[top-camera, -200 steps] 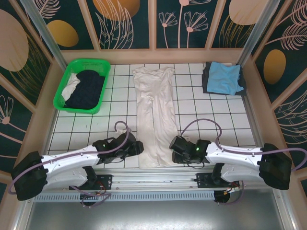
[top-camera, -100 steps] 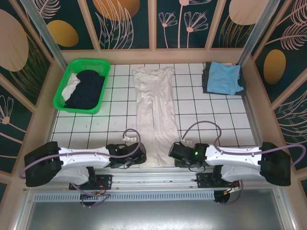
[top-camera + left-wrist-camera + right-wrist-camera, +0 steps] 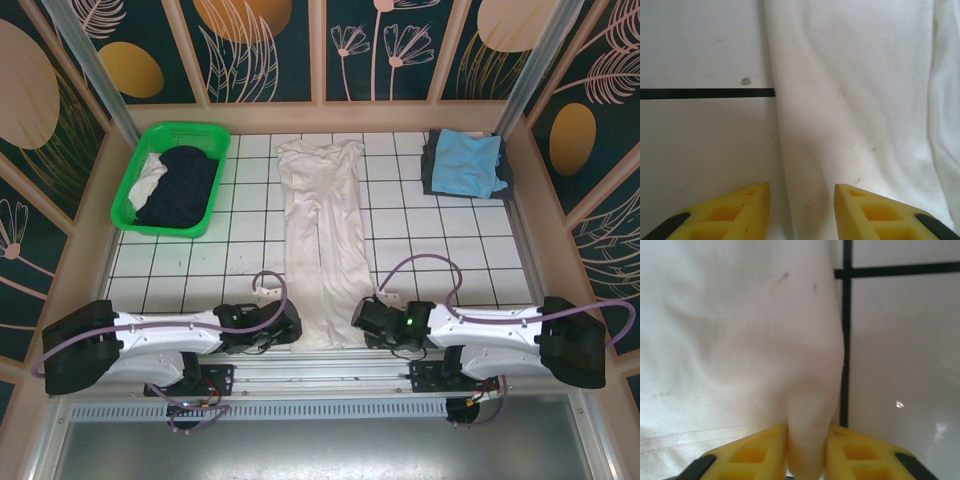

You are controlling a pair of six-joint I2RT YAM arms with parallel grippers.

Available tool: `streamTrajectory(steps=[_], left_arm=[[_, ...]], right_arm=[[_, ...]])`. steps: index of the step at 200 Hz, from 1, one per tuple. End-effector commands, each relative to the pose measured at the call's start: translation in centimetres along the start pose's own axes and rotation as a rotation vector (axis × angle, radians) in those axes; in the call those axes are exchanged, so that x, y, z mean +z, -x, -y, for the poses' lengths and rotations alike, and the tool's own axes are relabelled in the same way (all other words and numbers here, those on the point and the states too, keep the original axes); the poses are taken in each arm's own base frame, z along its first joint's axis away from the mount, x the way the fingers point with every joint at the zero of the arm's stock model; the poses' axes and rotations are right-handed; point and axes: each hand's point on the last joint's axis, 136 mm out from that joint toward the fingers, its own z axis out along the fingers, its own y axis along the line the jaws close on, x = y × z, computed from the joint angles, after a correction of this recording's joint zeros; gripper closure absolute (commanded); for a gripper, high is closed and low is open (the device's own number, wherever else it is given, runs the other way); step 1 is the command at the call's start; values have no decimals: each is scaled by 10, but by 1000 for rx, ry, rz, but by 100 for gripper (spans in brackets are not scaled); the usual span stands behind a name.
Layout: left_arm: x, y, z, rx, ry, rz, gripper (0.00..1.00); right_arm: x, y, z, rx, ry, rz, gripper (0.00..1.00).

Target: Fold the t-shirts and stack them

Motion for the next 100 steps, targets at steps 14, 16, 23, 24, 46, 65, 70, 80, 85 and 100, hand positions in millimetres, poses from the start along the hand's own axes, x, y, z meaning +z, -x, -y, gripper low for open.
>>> streamTrajectory(steps=[14,16,23,24,46,65,70,80,85,100], left_arm=[[-6,-14,33,50,-180,-68,58],[-6,-15,34,55,-180,-71,59],[-5,-17,35,69,-181,-82,60],[-5,-18,35,71,-181,-84,60],[-6,-23,36,96,-179,-101,68],[-8,-23,29,101,-169,-96,74],[-10,-22,27,101,-164,-91,77],[-14,-19,25,102,-154,-79,82],[-17,-17,26,107,-158,-71,85],[-29,-8,34,115,-184,-28,95]], right_arm=[[-5,21,-16,6,58,98,86],[-5,22,-17,6,58,101,86],[-7,24,-18,9,62,109,88],[-7,24,-18,9,63,111,88],[-14,28,-18,19,74,131,94],[-19,31,-18,26,93,150,97],[-21,32,-19,24,101,156,98],[-26,37,-23,21,116,175,100],[-29,39,-25,19,122,185,100],[-38,47,-34,8,139,210,100]])
